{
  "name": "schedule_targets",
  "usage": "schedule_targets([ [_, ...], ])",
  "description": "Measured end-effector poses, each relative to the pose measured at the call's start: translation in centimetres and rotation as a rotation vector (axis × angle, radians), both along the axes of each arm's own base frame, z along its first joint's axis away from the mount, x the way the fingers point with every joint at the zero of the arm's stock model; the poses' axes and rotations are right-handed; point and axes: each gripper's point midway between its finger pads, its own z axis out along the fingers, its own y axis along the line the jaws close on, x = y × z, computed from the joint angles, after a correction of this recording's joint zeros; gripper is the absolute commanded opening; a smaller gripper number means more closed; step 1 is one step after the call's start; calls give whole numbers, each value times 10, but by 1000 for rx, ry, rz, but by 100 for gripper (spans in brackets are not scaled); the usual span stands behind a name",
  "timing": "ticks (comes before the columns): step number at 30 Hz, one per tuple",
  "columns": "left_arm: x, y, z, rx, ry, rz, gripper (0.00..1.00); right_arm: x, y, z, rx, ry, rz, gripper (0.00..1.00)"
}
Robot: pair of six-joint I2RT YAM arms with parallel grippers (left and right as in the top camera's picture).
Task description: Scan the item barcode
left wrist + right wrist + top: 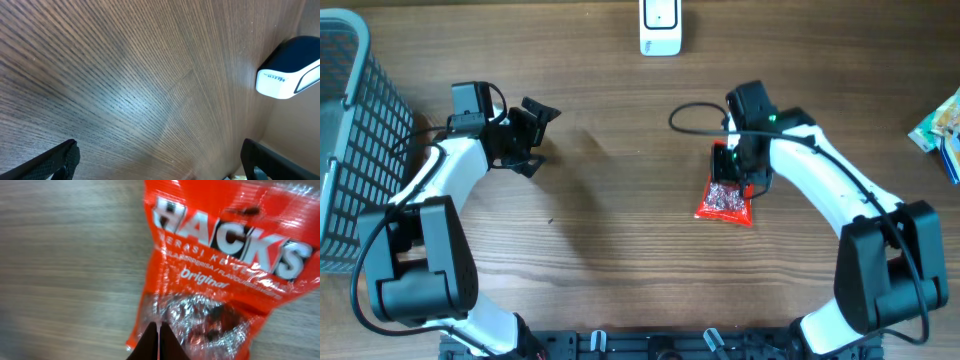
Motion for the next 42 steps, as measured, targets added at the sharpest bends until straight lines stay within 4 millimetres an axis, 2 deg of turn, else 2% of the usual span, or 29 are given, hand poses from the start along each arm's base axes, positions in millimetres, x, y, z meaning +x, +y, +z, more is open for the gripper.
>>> schedule_targets([
  [4,0,0,0,0,0,0,100,-12,-3,-26,4,10,-31,4],
  [8,0,0,0,0,0,0,100,-13,-3,-27,9,5,-39,4],
  [10,0,0,0,0,0,0,100,-20,-5,-27,1,33,-39,4],
  [12,0,0,0,0,-1,0,100,-32,-9,-19,-24,101,-31,4],
  [13,0,0,0,0,1,0,100,-33,-10,-14,-30,110,-27,5],
  [15,0,0,0,0,0,0,100,-20,-9,5,-44,81,-13,9],
  [16,0,0,0,0,-1,0,100,-5,-8,17,-50,30,-7,14],
  [18,0,0,0,0,0,0,100,15,-11,32,-77,-52,-10,15],
  [19,0,0,0,0,0,0,100,18,-14,33,-90,-67,-14,15],
  [23,0,0,0,0,0,0,100,31,-26,29,-158,-131,-55,15],
  [30,0,0,0,0,0,0,100,20,-32,-9,-162,-132,-131,5],
  [34,0,0,0,0,0,0,100,14,-35,-13,-176,-107,-148,15],
  [37,0,0,0,0,-1,0,100,7,-40,5,-215,-54,-128,27],
  [38,0,0,0,0,0,0,100,8,-40,13,-218,-52,-121,33],
  [39,0,0,0,0,-1,0,100,11,-38,34,-215,-45,-87,51],
  [40,1,0,0,0,-3,0,100,19,-31,53,-188,-75,-50,62],
  [42,0,0,0,0,-1,0,100,22,-21,75,-146,-106,20,76],
])
